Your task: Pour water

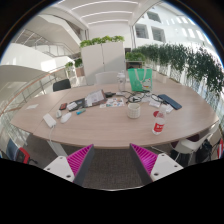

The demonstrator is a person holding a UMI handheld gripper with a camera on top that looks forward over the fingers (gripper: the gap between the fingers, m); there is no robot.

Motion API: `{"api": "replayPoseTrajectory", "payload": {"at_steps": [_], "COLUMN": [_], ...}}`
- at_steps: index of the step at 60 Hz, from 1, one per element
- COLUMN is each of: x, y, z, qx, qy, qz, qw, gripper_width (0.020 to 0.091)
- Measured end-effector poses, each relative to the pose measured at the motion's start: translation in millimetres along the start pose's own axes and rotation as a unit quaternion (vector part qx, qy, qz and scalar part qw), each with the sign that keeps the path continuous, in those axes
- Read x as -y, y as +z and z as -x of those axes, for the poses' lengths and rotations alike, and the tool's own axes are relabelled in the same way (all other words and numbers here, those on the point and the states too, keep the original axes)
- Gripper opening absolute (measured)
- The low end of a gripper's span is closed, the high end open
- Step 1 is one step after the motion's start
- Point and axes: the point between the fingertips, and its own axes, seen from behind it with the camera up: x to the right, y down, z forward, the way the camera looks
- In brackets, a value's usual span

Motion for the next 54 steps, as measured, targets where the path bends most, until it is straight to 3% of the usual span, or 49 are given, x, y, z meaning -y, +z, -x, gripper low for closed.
{"api": "replayPoseTrajectory", "payload": {"at_steps": [17,30,44,54], "x": [17,38,49,75], "y": [18,79,207,267], "z": [-50,-166,-261,-274], "qx": [-0.021,-0.075,-0.104,-0.089], "qy": [0.004,-0.018,0.038,0.003], "qz": [-0.049,-0.166,-0.197,-0.226], "qw": [0.999,0.983,0.974,0.970], "gripper_width": [0.0824,0.0823,0.0821,0.0812]}}
